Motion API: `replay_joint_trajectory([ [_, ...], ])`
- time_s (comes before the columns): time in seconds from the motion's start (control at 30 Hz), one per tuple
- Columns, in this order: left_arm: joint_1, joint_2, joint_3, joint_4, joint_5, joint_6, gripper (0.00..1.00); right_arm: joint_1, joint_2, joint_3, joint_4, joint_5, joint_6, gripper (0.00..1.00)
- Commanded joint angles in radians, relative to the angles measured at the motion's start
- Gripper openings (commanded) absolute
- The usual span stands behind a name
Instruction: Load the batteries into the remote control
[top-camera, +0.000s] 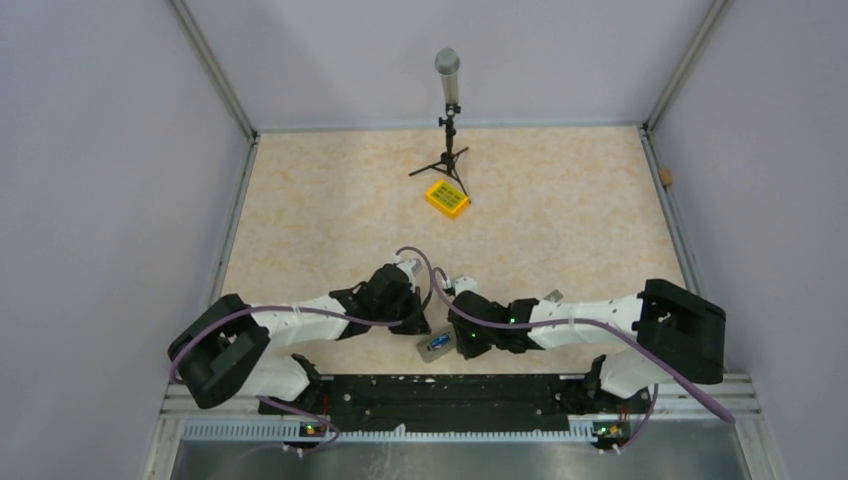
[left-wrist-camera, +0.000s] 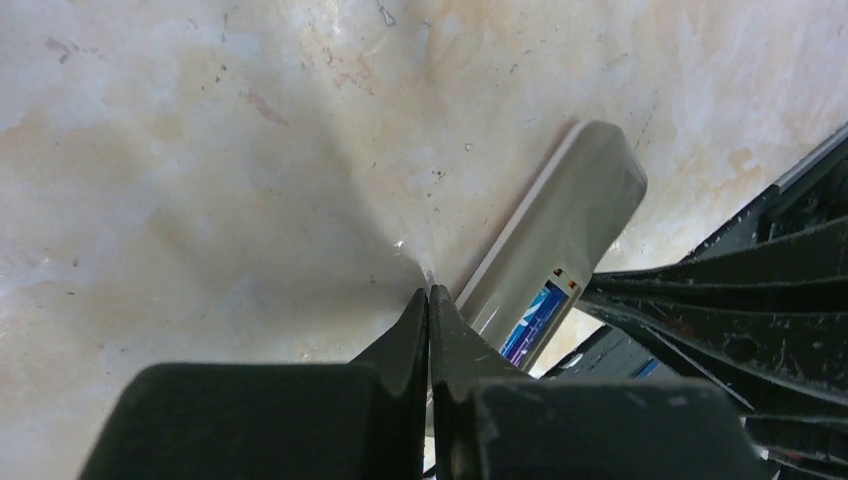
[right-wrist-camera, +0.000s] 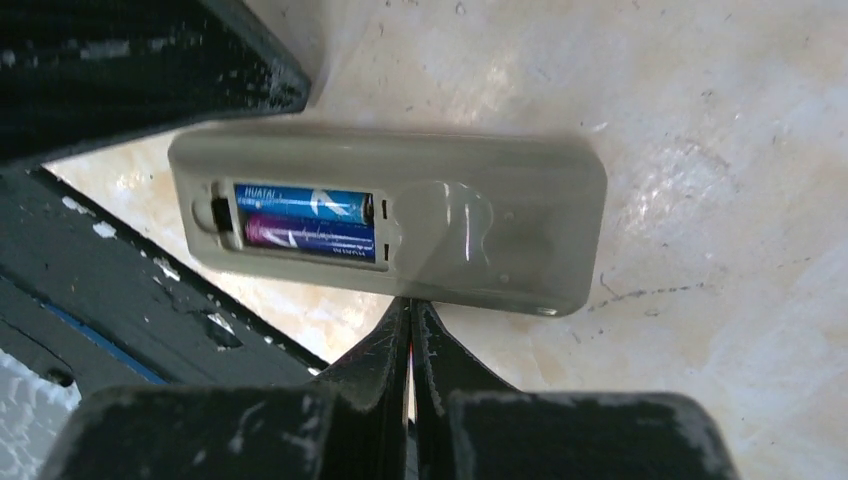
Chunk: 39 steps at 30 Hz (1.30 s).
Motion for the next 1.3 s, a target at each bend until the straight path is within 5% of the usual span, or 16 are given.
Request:
replay_joint_trajectory([
  [0.0, 0.0, -0.016, -0.064, -0.024, 0.008, -0.004, 0.0, -0.034, 0.038, 0.032, 0.001, 0.054, -0.024, 0.0],
  [0.6, -0.014, -0.032, -0.158, 0.117, 0.102, -0.078, 0.01, -0.1, 0.116, 0.107, 0.027, 0.052, -0.081, 0.0],
  [0.77, -0.014, -0.093, -0.162, 0.066, 0.061, -0.078, 0.1, -0.105, 0.071, 0.123, -0.036, 0.095, -0.089, 0.0],
  [1.13, -0.014, -0.316, -0.134, -0.107, -0.046, -0.042, 0.36, -0.157, -0.177, 0.119, -0.29, 0.314, -0.05, 0.41],
  [1.27, -0.013, -0.379, -0.123, -0.142, -0.068, -0.021, 0.49, -0.2, -0.259, 0.107, -0.371, 0.376, 0.002, 0.48],
])
